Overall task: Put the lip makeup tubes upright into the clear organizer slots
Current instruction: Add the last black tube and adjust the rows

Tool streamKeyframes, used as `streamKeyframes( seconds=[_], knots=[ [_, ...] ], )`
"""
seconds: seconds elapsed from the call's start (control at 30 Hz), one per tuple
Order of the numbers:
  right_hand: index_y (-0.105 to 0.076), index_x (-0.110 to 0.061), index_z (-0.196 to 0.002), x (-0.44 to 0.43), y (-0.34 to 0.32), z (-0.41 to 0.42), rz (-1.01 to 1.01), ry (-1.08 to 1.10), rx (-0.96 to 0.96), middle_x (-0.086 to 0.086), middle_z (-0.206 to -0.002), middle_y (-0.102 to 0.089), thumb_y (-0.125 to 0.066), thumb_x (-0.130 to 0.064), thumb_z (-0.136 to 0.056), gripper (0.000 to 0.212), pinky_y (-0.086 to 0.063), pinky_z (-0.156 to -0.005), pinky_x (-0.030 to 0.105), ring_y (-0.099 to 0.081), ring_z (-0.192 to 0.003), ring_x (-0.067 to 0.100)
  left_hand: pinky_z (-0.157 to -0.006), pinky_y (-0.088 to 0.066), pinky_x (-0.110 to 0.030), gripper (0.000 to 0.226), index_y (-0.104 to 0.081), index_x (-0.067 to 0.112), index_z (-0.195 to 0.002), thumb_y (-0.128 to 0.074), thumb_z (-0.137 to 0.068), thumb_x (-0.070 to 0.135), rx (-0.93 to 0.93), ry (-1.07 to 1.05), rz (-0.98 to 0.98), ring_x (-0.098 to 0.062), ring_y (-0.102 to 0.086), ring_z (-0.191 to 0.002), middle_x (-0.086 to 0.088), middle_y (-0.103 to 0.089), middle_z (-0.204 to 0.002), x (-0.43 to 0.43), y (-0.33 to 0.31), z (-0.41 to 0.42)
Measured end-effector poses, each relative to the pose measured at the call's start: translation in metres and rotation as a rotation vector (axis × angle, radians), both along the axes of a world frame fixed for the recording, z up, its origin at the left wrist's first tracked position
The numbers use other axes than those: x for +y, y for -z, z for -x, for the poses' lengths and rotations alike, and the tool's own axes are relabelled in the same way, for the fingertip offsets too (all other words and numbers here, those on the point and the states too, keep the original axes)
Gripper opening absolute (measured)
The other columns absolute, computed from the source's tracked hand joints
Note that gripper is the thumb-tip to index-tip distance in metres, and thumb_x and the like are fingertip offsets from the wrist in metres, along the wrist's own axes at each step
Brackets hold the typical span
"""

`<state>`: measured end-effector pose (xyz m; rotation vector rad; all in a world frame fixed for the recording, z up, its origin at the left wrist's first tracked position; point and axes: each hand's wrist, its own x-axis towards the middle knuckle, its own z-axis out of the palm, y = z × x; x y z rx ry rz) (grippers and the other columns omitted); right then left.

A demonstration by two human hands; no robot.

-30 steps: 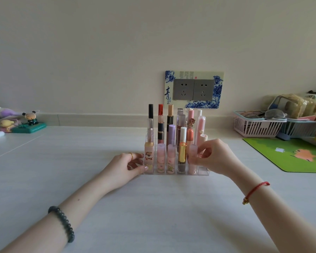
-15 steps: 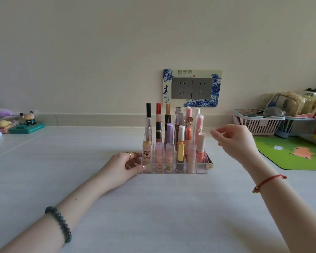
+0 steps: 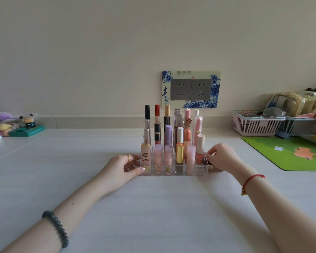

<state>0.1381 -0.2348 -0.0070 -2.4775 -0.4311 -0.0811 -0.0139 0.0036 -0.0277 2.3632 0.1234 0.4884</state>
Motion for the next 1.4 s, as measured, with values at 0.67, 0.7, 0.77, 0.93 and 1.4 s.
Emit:
streamKeyframes(
  seconds=[0.67, 0.7, 0.77, 0.93, 1.4],
  knots=[
    [-0.063, -0.008, -0.097, -0.032, -0.04, 0.016, -0.079, -0.064, -0.192, 0.007, -0.088, -0.066, -0.066, -0.015, -0.077, 0.021, -0.047, -0.069, 0.029, -0.061, -0.082, 0.024, -0.07, -0.046, -0.014, 0.026, -0.064, 0.019, -0.107, -0.066, -0.081, 0.022, 0.012, -0.015, -0.008, -0.018, -0.065, -0.081, 0.002, -0.071, -0.088, 0.001, 0.001, -0.001],
    [-0.061, -0.009, -0.098, -0.033, -0.042, 0.018, -0.113, -0.088, -0.207, 0.005, -0.088, -0.065, -0.066, -0.014, -0.076, 0.023, -0.047, -0.073, 0.03, -0.061, -0.084, 0.023, -0.069, -0.045, -0.013, 0.027, -0.063, 0.019, -0.108, -0.066, -0.081, 0.023, 0.015, -0.013, -0.008, -0.015, -0.064, -0.079, 0.002, -0.07, -0.088, 0.002, 0.001, -0.001],
    [-0.059, -0.01, -0.098, -0.032, -0.046, 0.023, -0.162, -0.127, -0.245, 0.001, -0.086, -0.063, -0.067, -0.013, -0.076, 0.023, -0.046, -0.074, 0.029, -0.061, -0.078, 0.018, -0.07, -0.045, -0.014, 0.029, -0.063, 0.018, -0.109, -0.066, -0.081, 0.023, 0.019, -0.013, -0.009, -0.014, -0.063, -0.079, 0.002, -0.07, -0.089, 0.003, 0.001, -0.002],
    [-0.054, -0.016, -0.097, -0.032, -0.052, 0.029, -0.28, -0.224, -0.345, -0.007, -0.084, -0.06, -0.063, -0.009, -0.079, 0.021, -0.042, -0.06, 0.016, -0.059, -0.069, 0.0, -0.071, -0.045, -0.015, 0.027, -0.063, 0.018, -0.108, -0.066, -0.081, 0.023, 0.01, -0.01, -0.016, -0.022, -0.065, -0.088, -0.002, -0.071, -0.093, 0.003, 0.002, -0.002],
    [-0.063, -0.01, -0.092, -0.022, -0.05, 0.04, -0.251, -0.301, -0.174, 0.002, -0.086, -0.068, -0.072, -0.01, -0.069, 0.024, -0.053, -0.073, 0.029, -0.067, -0.077, 0.017, -0.075, -0.046, -0.019, 0.025, -0.063, 0.018, -0.106, -0.066, -0.081, 0.022, -0.003, -0.011, -0.013, -0.023, -0.065, -0.093, -0.005, -0.071, -0.097, 0.001, 0.001, -0.002]
  ],
)
